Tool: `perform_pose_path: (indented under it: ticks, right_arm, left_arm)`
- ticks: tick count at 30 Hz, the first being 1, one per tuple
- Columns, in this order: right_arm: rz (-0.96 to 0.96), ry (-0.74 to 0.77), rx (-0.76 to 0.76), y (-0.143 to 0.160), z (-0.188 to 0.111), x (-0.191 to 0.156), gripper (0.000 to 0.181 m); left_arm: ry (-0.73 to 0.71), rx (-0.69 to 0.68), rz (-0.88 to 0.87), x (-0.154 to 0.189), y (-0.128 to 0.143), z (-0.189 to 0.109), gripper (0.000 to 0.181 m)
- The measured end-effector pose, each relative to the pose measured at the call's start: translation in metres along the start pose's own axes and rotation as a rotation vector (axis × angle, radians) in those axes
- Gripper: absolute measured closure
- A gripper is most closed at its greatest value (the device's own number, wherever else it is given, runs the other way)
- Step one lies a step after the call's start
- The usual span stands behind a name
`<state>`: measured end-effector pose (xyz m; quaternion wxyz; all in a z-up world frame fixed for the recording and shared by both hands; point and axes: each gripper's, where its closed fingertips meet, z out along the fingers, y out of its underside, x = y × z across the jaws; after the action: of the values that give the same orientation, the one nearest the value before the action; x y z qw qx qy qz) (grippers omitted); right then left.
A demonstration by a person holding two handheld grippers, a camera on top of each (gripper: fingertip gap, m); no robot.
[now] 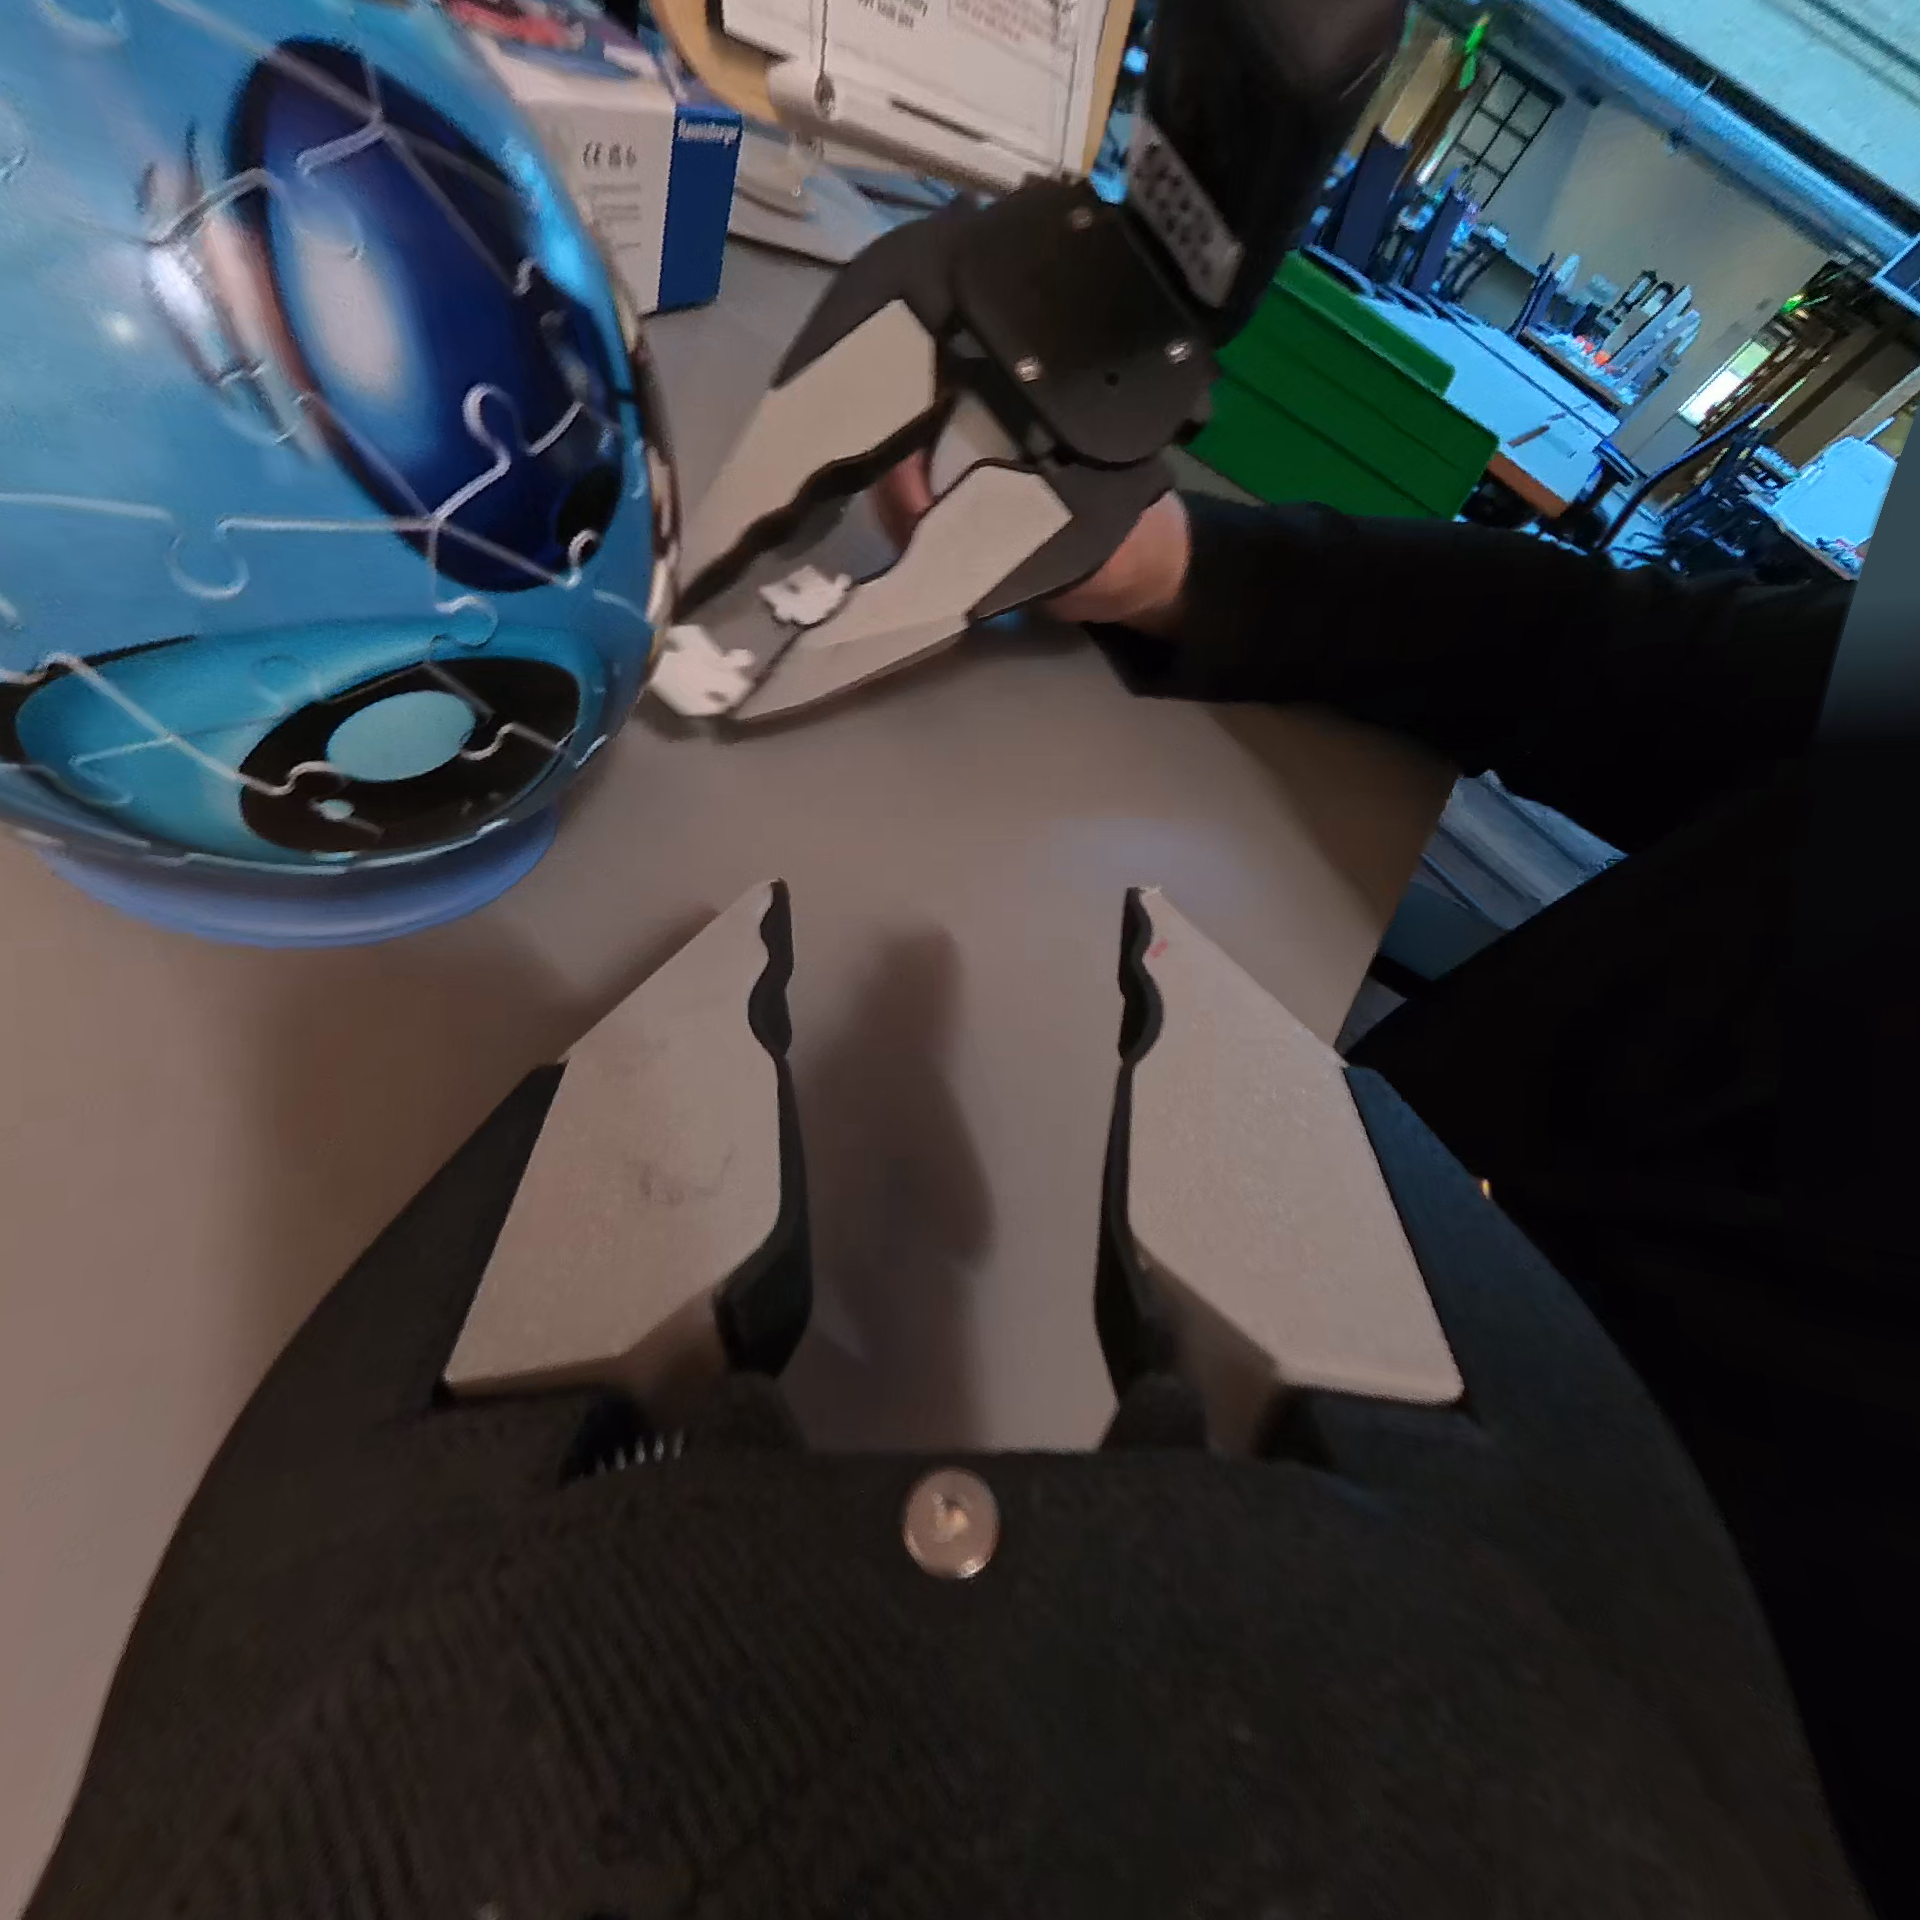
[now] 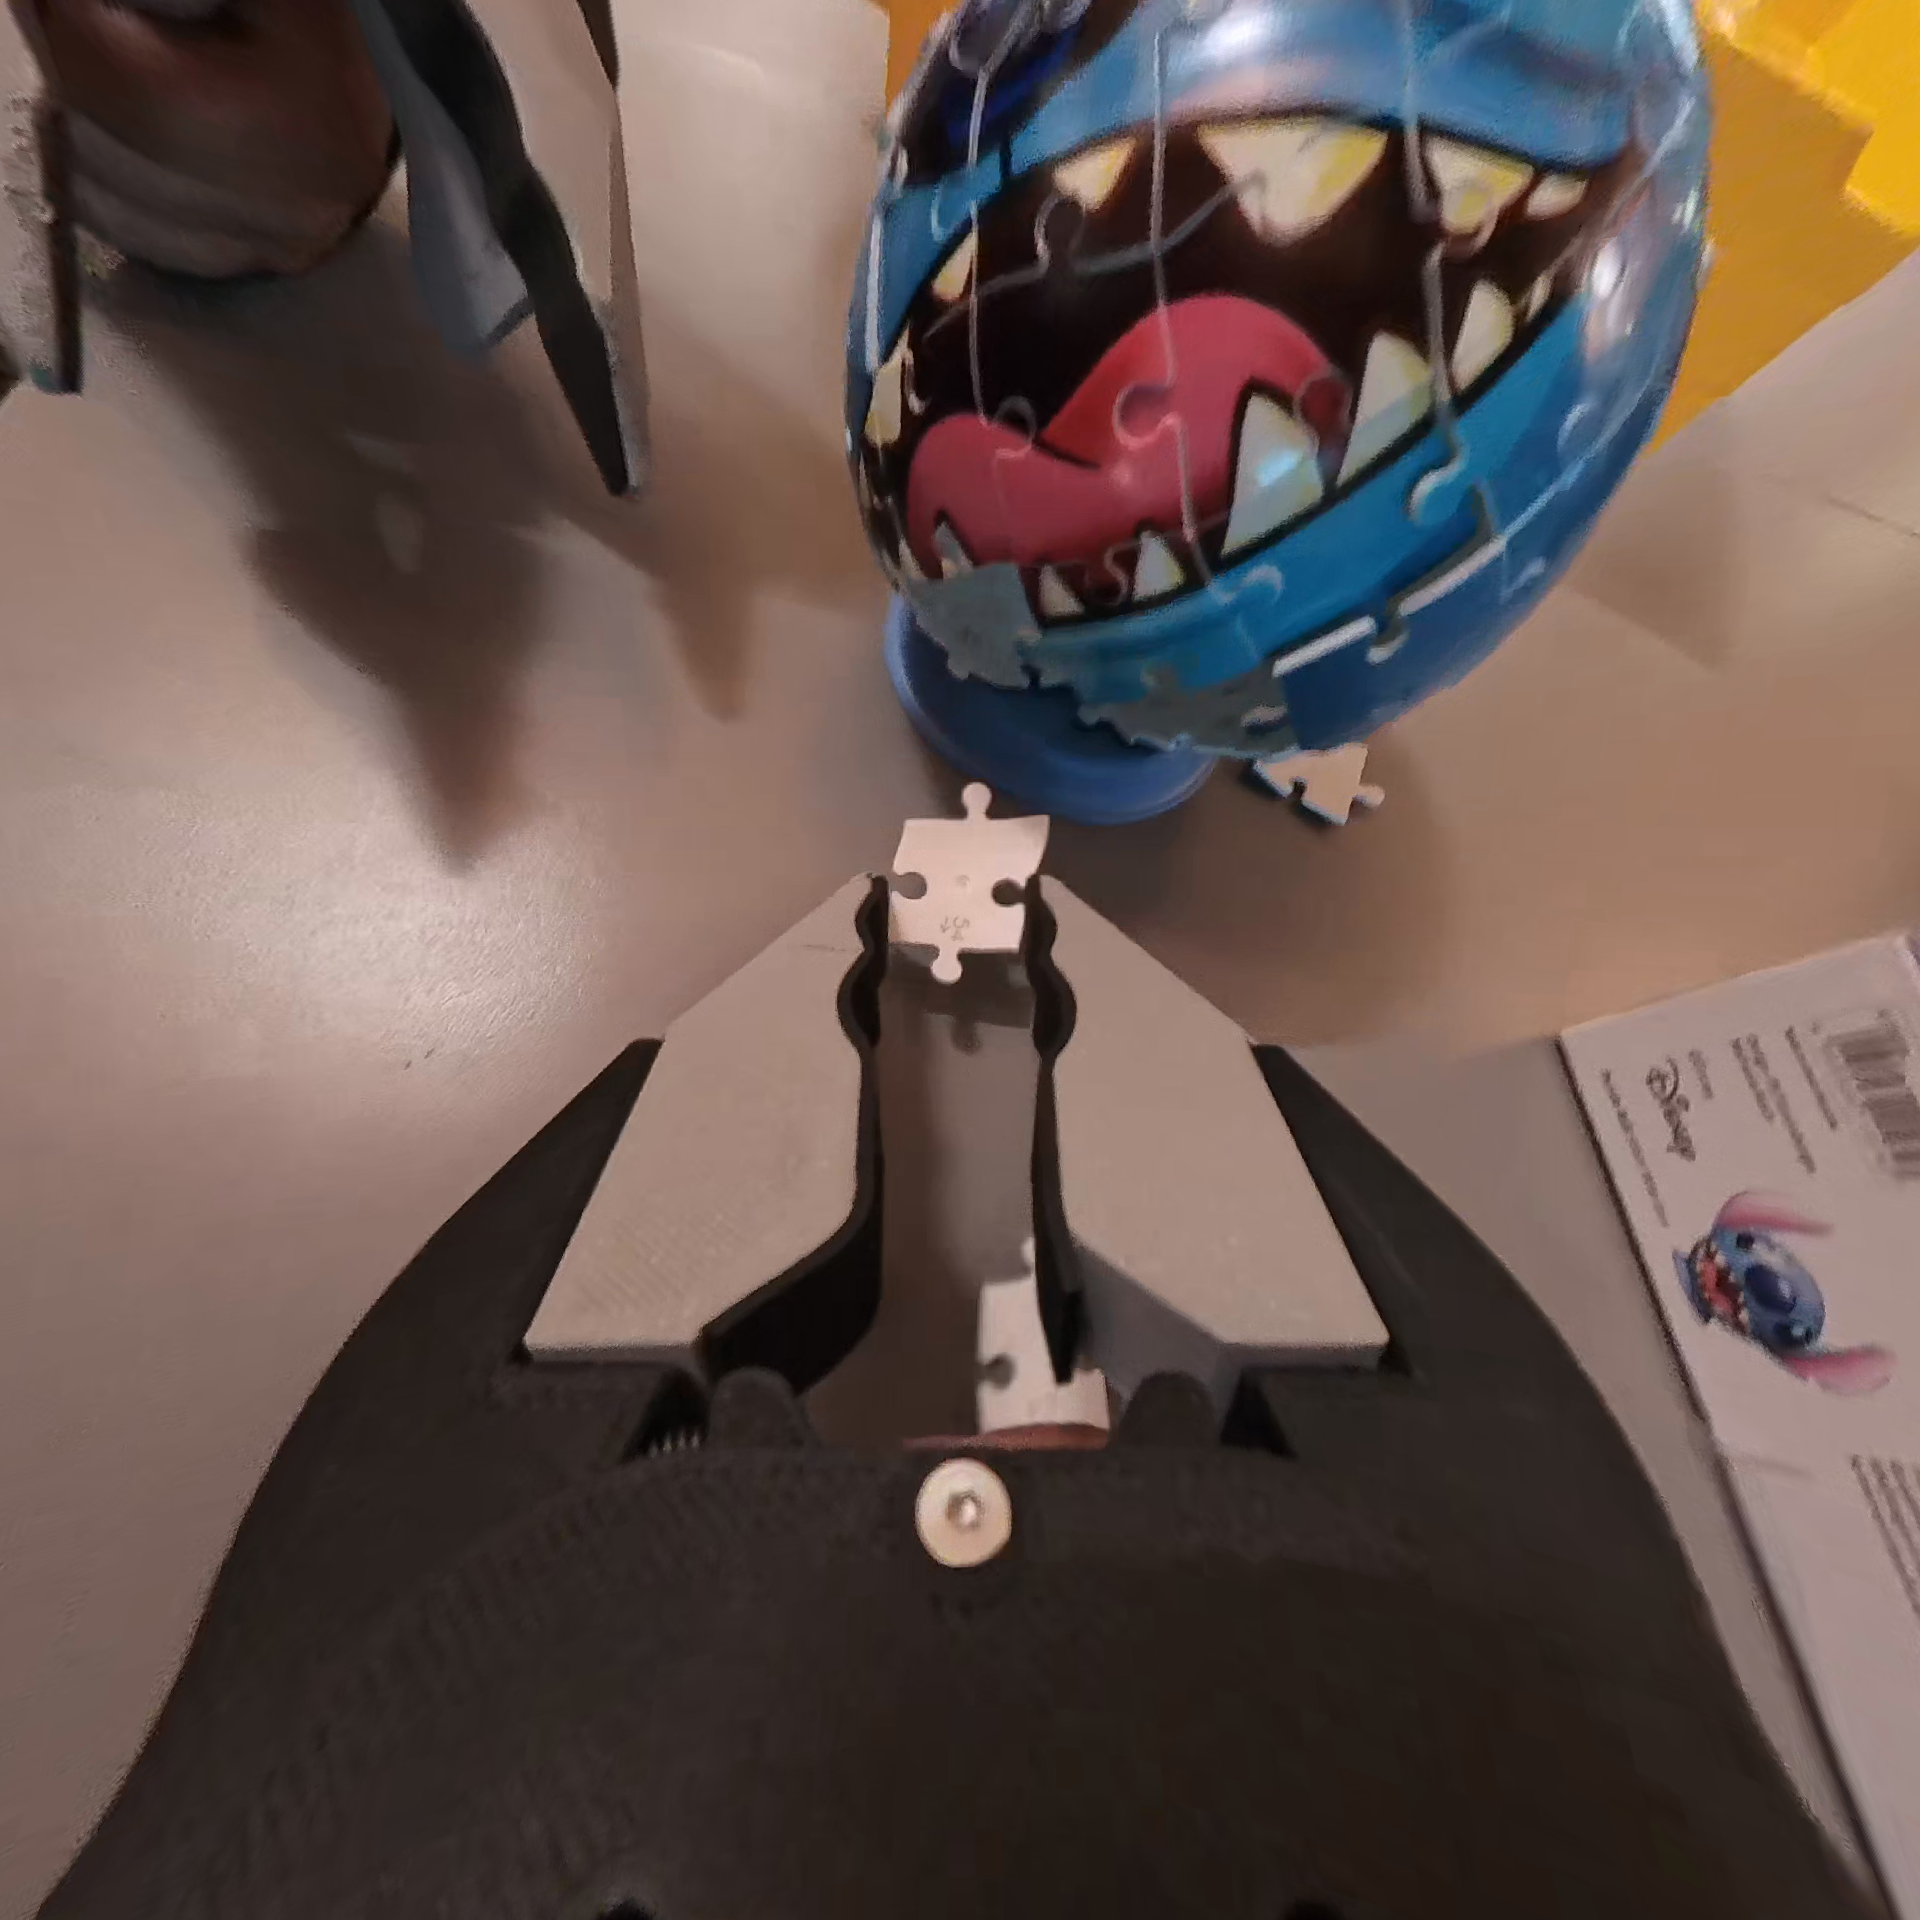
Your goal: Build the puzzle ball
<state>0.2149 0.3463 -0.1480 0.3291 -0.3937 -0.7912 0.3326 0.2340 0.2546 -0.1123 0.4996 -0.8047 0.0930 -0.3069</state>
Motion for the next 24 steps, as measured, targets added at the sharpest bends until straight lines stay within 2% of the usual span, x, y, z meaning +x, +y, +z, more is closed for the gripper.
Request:
perform_pose_path:
  ticks: [11,24]
  right_arm:
    - [-0.192,0.064,0.020,-0.016,0.029,0.014,0.159]
    - [-0.283,0.118,-0.013,-0.016,0.041,0.018,0.159]
  left_arm:
    - [-0.136,0.130,0.233,0.006,-0.018,-0.007,0.124]
    - [-0.104,0.136,0.175,0.000,-0.020,-0.010,0.124]
